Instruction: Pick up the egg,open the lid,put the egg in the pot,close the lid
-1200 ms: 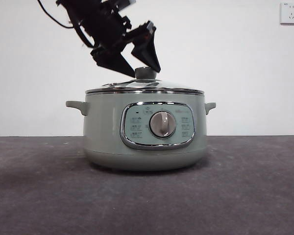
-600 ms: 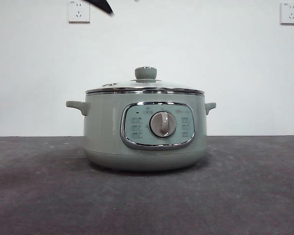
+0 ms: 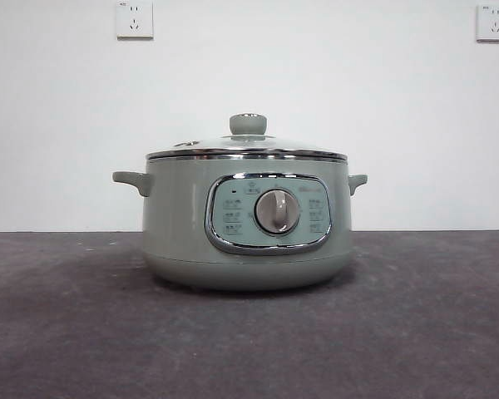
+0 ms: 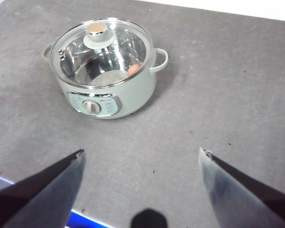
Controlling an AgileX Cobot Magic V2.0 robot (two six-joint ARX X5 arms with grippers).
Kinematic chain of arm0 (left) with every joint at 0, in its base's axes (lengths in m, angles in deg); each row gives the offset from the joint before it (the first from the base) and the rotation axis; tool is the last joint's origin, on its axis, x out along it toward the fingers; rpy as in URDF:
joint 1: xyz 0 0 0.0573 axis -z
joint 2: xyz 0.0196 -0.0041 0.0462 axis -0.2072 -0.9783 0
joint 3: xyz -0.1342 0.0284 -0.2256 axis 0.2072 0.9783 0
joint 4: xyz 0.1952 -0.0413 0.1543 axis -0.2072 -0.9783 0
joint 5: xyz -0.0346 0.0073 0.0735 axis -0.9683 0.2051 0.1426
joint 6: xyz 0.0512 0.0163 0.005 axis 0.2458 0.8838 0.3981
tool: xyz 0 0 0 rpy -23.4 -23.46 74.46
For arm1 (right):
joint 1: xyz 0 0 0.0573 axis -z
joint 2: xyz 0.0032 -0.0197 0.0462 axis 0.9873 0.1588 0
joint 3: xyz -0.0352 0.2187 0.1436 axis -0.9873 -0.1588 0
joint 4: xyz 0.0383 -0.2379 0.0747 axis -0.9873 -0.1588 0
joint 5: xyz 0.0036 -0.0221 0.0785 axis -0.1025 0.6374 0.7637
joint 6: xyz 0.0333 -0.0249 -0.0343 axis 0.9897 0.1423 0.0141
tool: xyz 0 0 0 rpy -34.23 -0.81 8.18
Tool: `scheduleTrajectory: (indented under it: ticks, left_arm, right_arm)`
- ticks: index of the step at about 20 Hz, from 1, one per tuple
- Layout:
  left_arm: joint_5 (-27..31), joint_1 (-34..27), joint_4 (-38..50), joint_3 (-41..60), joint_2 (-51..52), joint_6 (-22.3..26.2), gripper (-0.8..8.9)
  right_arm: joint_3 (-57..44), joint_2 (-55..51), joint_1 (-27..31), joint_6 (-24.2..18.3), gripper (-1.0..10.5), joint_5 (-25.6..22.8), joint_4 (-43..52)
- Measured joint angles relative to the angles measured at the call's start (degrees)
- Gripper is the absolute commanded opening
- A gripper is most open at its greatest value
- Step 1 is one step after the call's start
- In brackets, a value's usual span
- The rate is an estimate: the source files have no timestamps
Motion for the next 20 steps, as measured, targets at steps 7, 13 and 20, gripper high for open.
scheduleTrajectory:
  ticks: [7,13,20]
  left_arm:
    - [-0.2,0.0,0.0,0.0,0.4,-0.6,-0.06]
    - [-0.2,0.0,0.0,0.0,0.4,-0.6,-0.05]
    - [-0.2,0.0,0.0,0.0,0.4,-0.6,-0.04]
  right_arm:
    - [0.0,0.0,0.0,0.0,-0.1,1.0,0.0]
    - [0.0,0.0,0.0,0.0,0.0,0.2,0.0]
    - [0.0,0.0,0.0,0.0,0.0,0.0,0.0]
